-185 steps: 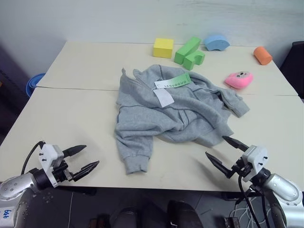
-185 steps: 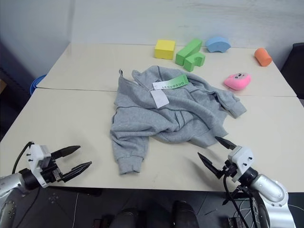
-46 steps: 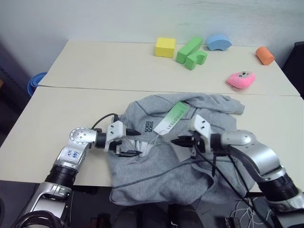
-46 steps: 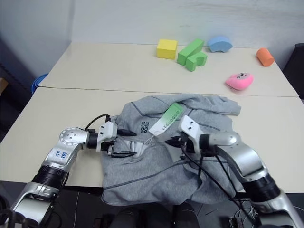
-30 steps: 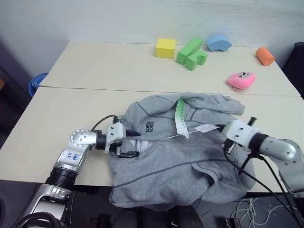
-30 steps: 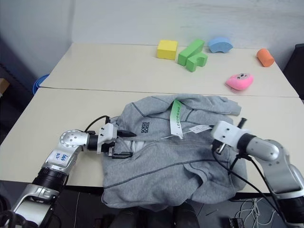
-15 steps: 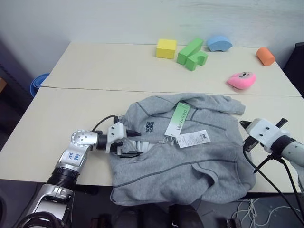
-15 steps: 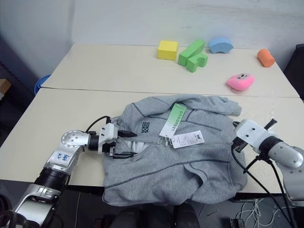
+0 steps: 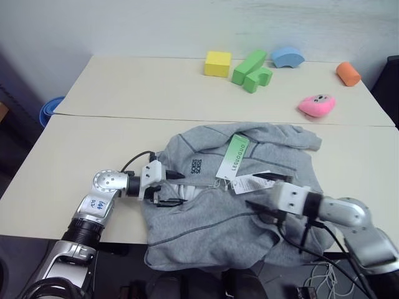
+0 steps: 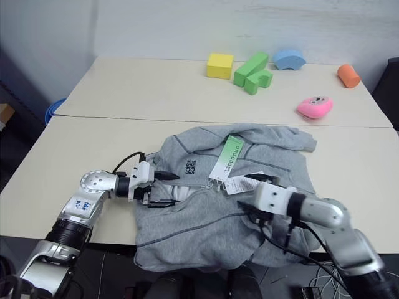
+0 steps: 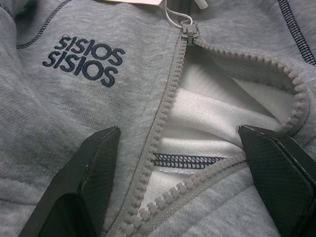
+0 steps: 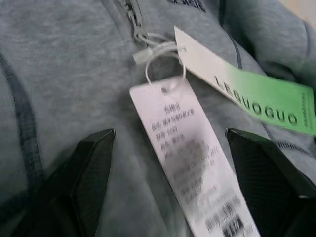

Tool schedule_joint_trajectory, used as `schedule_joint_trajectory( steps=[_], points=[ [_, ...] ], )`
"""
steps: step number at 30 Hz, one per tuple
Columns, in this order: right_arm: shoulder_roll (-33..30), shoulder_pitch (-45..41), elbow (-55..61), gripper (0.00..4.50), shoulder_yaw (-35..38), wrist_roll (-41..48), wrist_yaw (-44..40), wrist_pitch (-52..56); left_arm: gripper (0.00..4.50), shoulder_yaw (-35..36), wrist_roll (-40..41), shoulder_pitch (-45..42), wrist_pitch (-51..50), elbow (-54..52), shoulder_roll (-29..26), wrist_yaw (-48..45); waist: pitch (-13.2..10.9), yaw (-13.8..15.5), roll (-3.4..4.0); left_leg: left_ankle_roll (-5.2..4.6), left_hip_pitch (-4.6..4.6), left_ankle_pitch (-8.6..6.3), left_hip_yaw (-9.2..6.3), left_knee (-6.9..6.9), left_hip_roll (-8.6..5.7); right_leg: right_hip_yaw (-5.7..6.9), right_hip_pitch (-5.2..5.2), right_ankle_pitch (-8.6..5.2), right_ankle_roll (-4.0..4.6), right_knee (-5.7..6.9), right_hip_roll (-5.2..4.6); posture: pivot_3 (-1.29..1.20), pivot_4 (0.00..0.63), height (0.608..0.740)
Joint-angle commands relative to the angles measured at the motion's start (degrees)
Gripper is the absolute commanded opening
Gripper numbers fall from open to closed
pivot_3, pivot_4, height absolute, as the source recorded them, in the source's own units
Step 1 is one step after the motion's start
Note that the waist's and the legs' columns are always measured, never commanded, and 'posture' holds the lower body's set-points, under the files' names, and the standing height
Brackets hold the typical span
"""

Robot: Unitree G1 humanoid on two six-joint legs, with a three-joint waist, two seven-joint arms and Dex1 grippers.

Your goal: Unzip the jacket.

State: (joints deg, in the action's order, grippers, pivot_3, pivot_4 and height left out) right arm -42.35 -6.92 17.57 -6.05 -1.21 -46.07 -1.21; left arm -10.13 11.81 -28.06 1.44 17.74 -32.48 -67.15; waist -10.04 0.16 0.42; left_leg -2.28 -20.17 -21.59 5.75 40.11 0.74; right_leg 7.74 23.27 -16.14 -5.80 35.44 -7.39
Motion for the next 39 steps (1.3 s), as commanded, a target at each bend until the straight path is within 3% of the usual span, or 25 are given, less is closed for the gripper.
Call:
schedule_joint_trajectory(
  steps=[1, 8, 22, 33, 39],
  points=[
    [2.06, -3.91, -2.5, 3.66, -2.46, -5.48, 3.54, -0.78, 4.06, -1.78, -2.68, 1.0, -0.85, 2.12, -0.14, -0.37, 0.0, -0.02, -0.01, 0.0, -0.01, 0.0, 0.0, 0.01, 0.0, 0.0, 0.0, 0.0, 0.0, 0.0, 0.0, 0.0, 0.15, 0.74],
    [4.86, -12.61, -12.64, 3.66, -4.55, -15.76, 14.02, -11.53, 4.06, -1.94, -2.65, 0.69, -1.12, 2.09, 0.26, -0.19, 0.01, -0.11, -0.01, 0.0, -0.01, 0.01, 0.0, 0.02, -0.02, 0.01, 0.0, 0.0, 0.0, 0.02, -0.01, 0.0, 0.15, 0.74],
    [7.62, -23.07, -27.06, 3.66, -11.93, -18.14, 11.41, -26.56, 4.06, -2.19, -2.8, 0.14, -1.0, 3.11, 1.02, -0.27, 0.01, -0.19, -0.01, -0.03, -0.01, 0.03, -0.01, 0.02, -0.02, 0.03, 0.0, 0.0, 0.0, 0.05, -0.02, 0.0, 0.15, 0.74],
    [8.5, -22.19, -25.46, 0.12, -7.38, -19.6, 18.11, -27.87, 4.06, -2.02, -2.96, 0.46, -0.76, 3.62, 1.56, 0.07, 0.01, -0.1, -0.01, -0.04, -0.04, 0.04, -0.08, 0.03, -0.05, 0.0, -0.02, 0.0, 0.0, 0.07, -0.07, 0.0, 0.15, 0.74],
    [7.04, -19.5, -22.87, 0.02, -4.56, -19.41, 19.61, -27.0, 4.06, -2.27, -3.09, 0.56, -1.08, 3.47, 1.83, 0.17, 0.01, -0.01, -0.01, -0.05, -0.04, 0.04, -0.13, 0.03, -0.06, -0.01, -0.06, 0.0, 0.0, 0.05, -0.09, 0.0, 0.15, 0.74]
  ],
)
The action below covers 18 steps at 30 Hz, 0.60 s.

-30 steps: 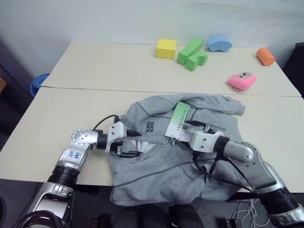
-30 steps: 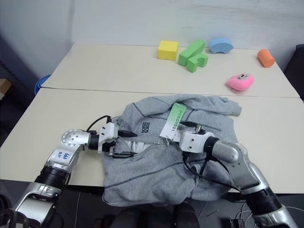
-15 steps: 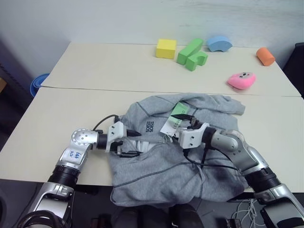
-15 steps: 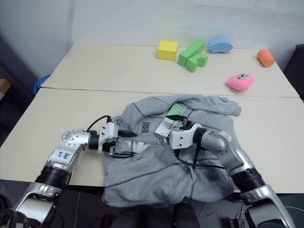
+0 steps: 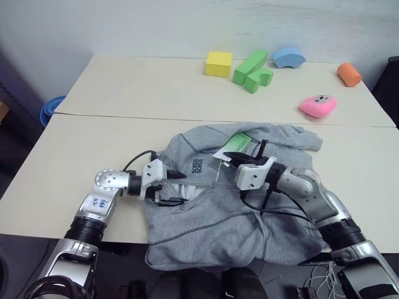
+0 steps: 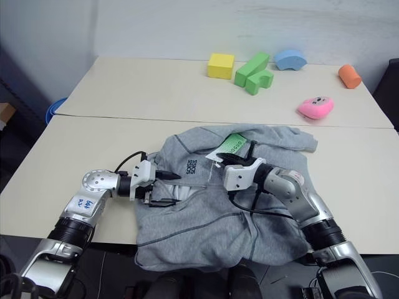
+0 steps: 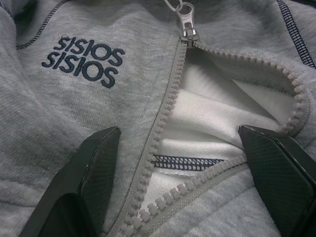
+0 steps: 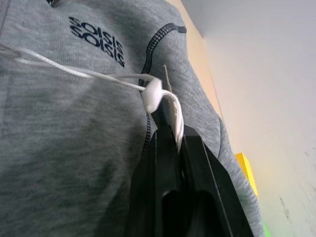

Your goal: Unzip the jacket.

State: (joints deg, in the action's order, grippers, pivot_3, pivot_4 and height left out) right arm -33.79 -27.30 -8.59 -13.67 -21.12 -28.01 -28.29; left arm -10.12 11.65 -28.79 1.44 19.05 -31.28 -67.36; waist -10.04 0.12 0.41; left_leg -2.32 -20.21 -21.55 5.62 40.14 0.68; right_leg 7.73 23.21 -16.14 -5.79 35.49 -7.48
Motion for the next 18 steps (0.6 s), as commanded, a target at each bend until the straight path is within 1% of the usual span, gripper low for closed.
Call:
schedule_joint_trajectory(
  steps=[1, 6, 10, 12, 18],
  points=[
    [-1.98, 1.35, 3.79, 0.02, 3.99, 0.08, 2.2, 0.2, 4.06, -2.31, -2.96, 1.29, -1.09, 2.16, 0.63, 0.34, 0.0, 0.03, 0.0, -0.01, 0.0, 0.0, -0.01, 0.0, -0.01, 0.0, -0.01, 0.0, 0.0, 0.0, -0.01, 0.0, 0.15, 0.74],
    [-5.37, 3.82, 5.82, 0.02, 9.77, -2.15, 6.83, 0.97, 4.06, -2.5, -3.18, 1.46, -1.32, 2.24, 0.44, 0.18, 0.0, 0.08, 0.0, -0.01, 0.0, 0.01, -0.08, -0.01, -0.02, -0.02, -0.04, 0.0, 0.0, -0.01, -0.03, 0.0, 0.15, 0.74],
    [-9.75, 8.07, 6.84, 0.02, 16.87, -2.82, 10.45, 2.14, 4.06, -2.56, -3.28, 1.66, -1.58, 2.29, 0.22, 0.17, 0.0, 0.31, 0.0, -0.01, -0.01, 0.01, -0.11, -0.01, -0.03, -0.02, -0.12, 0.0, 0.0, -0.09, -0.04, 0.0, 0.15, 0.74],
    [-11.36, 9.62, 6.3, 0.02, 19.96, -2.1, 11.63, 2.91, 4.06, -2.56, -3.24, 1.73, -1.58, 2.36, 0.15, 0.15, 0.0, 0.23, 0.0, -0.02, 0.01, 0.01, -0.11, -0.02, -0.02, -0.03, -0.14, 0.0, 0.0, -0.12, -0.03, 0.0, 0.15, 0.74],
    [-14.6, 14.03, 4.11, 0.02, 25.88, -1.62, 13.62, 4.01, 4.06, -2.75, -3.39, 1.81, -1.82, 2.29, 0.29, 0.1, 0.0, 0.14, 0.0, 0.0, 0.04, 0.02, -0.13, -0.04, 0.0, -0.01, -0.22, 0.0, 0.0, -0.18, -0.02, 0.0, 0.15, 0.74]
  ],
)
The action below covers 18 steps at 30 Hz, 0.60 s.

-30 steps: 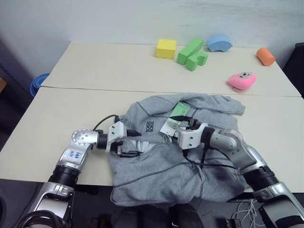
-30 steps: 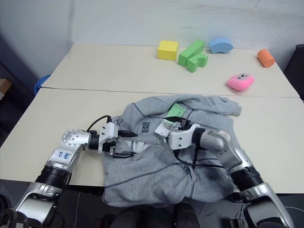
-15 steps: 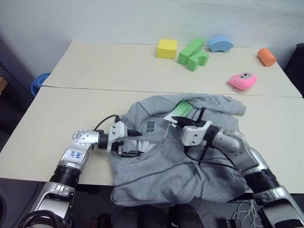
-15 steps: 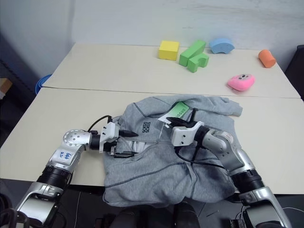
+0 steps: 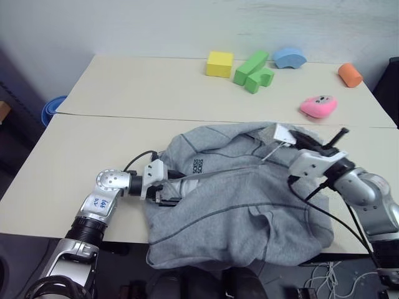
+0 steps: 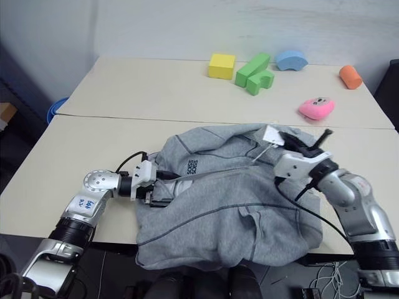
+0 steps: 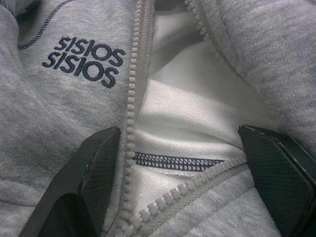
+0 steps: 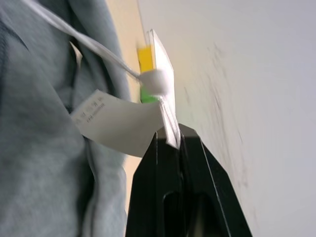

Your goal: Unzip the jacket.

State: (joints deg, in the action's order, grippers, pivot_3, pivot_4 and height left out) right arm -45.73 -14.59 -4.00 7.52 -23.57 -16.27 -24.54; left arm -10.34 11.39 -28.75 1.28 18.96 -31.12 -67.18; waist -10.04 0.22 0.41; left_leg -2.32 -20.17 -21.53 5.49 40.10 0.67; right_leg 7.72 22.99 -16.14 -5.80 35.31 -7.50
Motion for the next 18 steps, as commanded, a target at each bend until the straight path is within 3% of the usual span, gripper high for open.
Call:
schedule_joint_trajectory(
  steps=[1, 6, 10, 13, 18],
  points=[
    [-3.88, 2.43, -1.58, 0.02, 6.05, 0.81, 2.47, -0.2, 4.06, -2.55, -3.16, 1.77, -1.64, 2.42, 0.07, -0.1, 0.0, 0.04, 0.0, 0.0, 0.0, 0.0, 0.0, 0.0, -0.01, 0.0, -0.02, 0.0, 0.0, -0.02, -0.01, 0.0, 0.15, 0.74],
    [-11.67, 8.82, -12.69, 0.02, 12.94, 1.33, 5.46, -3.55, 4.06, -2.59, -3.55, 1.77, -1.26, 2.97, -0.89, -0.3, 0.02, 0.56, 0.04, -0.02, 0.01, 0.0, -0.05, -0.05, -0.01, 0.04, -0.13, 0.01, -0.03, -0.25, 0.02, 0.0, 0.15, 0.74],
    [-17.31, 10.59, -28.1, 0.02, 13.38, 0.83, 9.23, -7.26, 4.06, -2.7, -3.93, 1.68, -0.54, 3.91, -1.66, -0.48, 0.02, -0.22, 0.05, 0.02, 0.19, 0.02, -0.01, -0.19, 0.09, 0.03, -0.35, 0.01, -0.03, -0.46, 0.03, 0.0, 0.15, 0.74],
    [-20.67, 8.94, -39.1, 0.02, 11.78, 0.16, 12.75, -9.36, 4.06, -2.72, -4.58, 1.69, 0.52, 5.03, -2.56, -0.43, 0.04, -0.43, 0.08, 0.04, 0.56, 0.03, 0.09, -0.41, 0.07, -0.06, -0.57, 0.0, -0.03, -0.67, -0.02, 0.0, 0.15, 0.74],
    [-24.15, 2.53, -47.62, 0.02, 7.88, -0.24, 15.96, -11.75, 4.06, -3.57, -6.58, 1.26, 3.39, 7.75, -4.25, -0.29, 0.09, -0.53, 0.47, 0.07, 0.82, 0.04, 0.31, -0.54, 0.09, -0.3, -0.62, -0.01, -0.03, -0.78, -0.13, 0.0, 0.15, 0.74]
  ],
)
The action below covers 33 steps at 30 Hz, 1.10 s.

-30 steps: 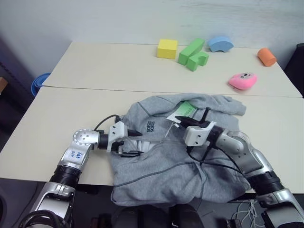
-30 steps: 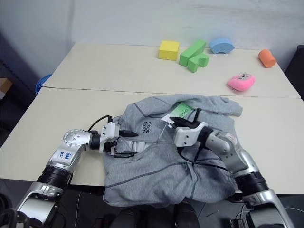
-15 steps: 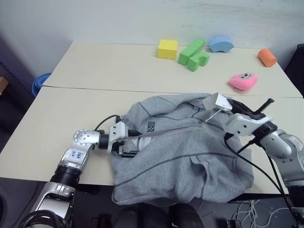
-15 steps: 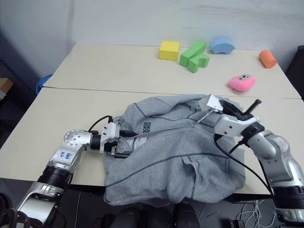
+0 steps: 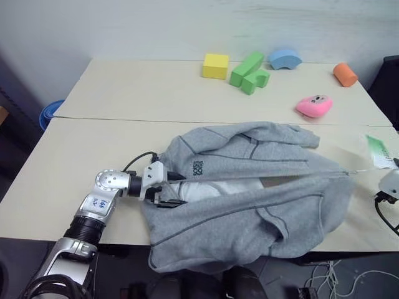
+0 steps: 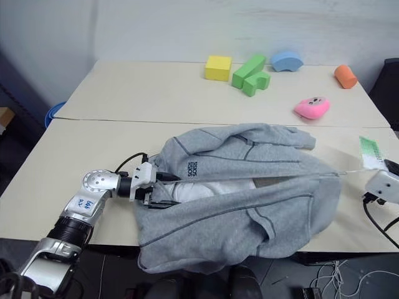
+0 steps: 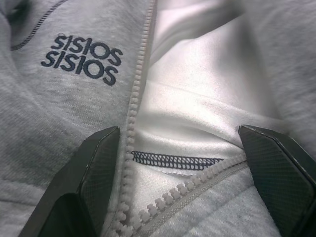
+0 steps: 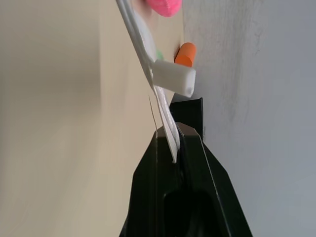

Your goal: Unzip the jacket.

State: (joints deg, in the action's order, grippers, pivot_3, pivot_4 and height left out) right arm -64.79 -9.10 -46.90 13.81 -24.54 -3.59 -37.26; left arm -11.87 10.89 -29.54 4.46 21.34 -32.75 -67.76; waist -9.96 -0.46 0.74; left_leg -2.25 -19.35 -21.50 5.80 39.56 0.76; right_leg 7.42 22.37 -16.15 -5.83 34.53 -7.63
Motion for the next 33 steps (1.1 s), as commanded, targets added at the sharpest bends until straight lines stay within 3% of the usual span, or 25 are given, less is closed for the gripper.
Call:
schedule_joint_trajectory(
  steps=[1, 14, 20, 28, 33],
  points=[
    [-5.58, -4.39, -5.61, 0.02, 0.68, 0.39, 3.89, 0.63, 4.06, -2.25, -6.41, 1.89, 0.76, 5.86, -2.81, 0.47, 0.03, 0.25, 0.23, 0.0, 0.0, 0.0, 0.0, 0.0, -0.01, 0.0, 0.01, 0.0, 0.0, 0.0, 0.0, 0.0, 0.15, 0.74],
    [-4.86, -16.06, 1.46, 0.02, -6.11, -2.91, 9.69, -6.63, 4.06, -3.81, -9.08, 1.81, 3.7, 8.52, -3.54, 3.72, 0.29, -0.44, 0.7, 0.09, 0.12, 0.05, 0.03, -0.01, 0.04, -0.08, -0.02, 0.0, 0.0, 0.08, -0.03, 0.0, 0.15, 0.74],
    [-1.98, -25.42, -10.07, 0.02, -9.41, -1.49, 4.43, 3.52, 4.06, -6.21, -12.5, 0.83, 5.63, 10.72, -4.56, 4.93, 0.41, -0.59, 0.87, 0.15, 0.19, 0.18, -0.03, -0.03, 0.06, -0.1, -0.04, -0.01, 0.03, 0.21, -0.08, 0.0, 0.15, 0.74],
    [-1.74, -30.19, -15.51, 0.02, -10.83, -1.33, 8.4, 4.44, 4.06, -8.62, -15.75, -0.29, 6.76, 13.65, -6.31, 7.74, 0.71, -0.94, 1.37, 0.1, 0.28, 0.19, -0.06, -0.09, 0.0, -0.06, -0.18, -0.01, 0.04, 0.18, -0.19, 0.0, 0.15, 0.74],
    [2.18, -26.17, -12.62, 0.02, -10.14, 6.99, -6.42, 0.74, 4.06, -5.16, -9.54, 0.38, 5.36, 11.54, -4.37, 7.03, 0.64, -1.31, 1.18, 0.28, 1.06, 0.36, -0.13, -0.68, 0.05, -0.06, -0.98, -0.08, 0.16, 0.08, -0.16, 0.0, 0.15, 0.74]
  ],
)
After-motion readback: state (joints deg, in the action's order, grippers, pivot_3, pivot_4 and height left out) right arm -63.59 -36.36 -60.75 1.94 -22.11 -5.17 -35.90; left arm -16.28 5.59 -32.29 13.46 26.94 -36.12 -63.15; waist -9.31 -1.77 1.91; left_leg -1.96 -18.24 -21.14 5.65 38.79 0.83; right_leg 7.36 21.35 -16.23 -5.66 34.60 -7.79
